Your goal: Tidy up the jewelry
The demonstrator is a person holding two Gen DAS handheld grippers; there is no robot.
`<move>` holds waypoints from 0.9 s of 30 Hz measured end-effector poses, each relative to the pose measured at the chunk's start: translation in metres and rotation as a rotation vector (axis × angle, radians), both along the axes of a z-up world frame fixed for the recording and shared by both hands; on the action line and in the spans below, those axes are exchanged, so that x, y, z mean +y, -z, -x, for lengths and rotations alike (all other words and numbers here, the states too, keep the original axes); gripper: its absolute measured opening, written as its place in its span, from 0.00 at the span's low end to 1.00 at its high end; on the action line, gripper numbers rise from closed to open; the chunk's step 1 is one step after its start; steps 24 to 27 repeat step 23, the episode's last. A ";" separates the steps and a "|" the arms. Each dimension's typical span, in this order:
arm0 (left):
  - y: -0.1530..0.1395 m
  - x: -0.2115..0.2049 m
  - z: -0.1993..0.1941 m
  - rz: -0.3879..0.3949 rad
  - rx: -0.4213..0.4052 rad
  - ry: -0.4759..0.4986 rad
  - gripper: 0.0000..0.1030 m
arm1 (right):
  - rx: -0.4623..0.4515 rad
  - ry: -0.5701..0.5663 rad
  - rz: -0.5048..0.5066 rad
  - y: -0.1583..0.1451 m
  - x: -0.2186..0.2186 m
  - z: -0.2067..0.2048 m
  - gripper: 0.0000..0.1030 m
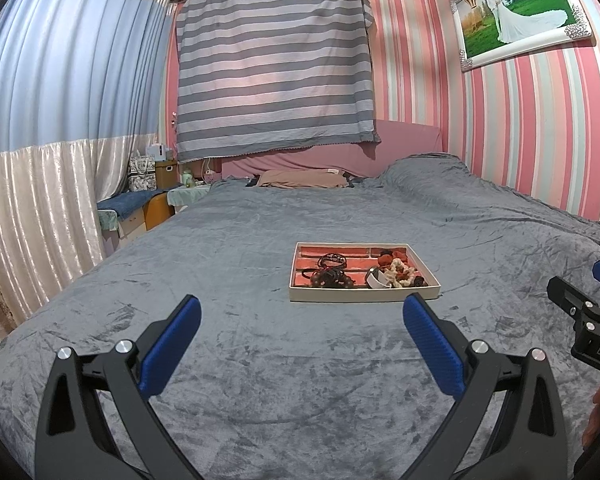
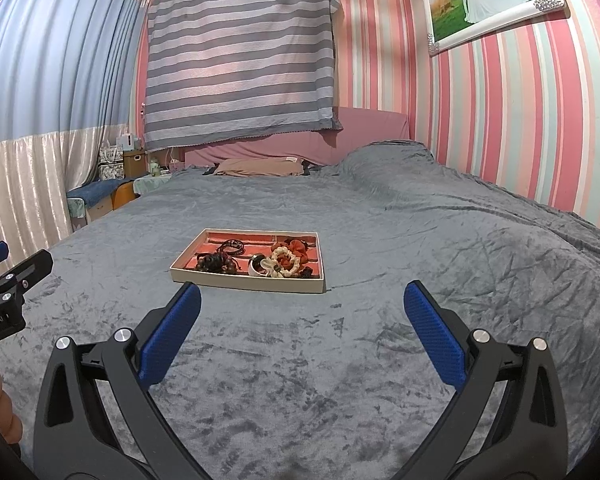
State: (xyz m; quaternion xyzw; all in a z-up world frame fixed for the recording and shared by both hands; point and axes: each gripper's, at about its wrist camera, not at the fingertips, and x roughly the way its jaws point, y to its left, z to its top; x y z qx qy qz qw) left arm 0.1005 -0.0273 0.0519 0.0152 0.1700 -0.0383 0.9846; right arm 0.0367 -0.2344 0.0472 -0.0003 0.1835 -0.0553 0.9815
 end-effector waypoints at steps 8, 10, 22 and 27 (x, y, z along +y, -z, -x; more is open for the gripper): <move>0.000 -0.001 0.000 -0.002 -0.002 -0.002 0.96 | 0.001 -0.005 -0.002 0.002 0.003 -0.001 0.96; 0.000 0.000 0.000 0.001 -0.001 -0.002 0.96 | 0.001 -0.005 -0.005 0.002 0.003 -0.001 0.96; 0.000 0.001 0.000 0.009 0.011 0.002 0.96 | 0.003 -0.005 -0.006 0.003 0.004 -0.001 0.96; 0.000 0.001 0.000 0.008 0.010 0.000 0.96 | 0.003 -0.005 -0.006 0.004 0.005 -0.001 0.96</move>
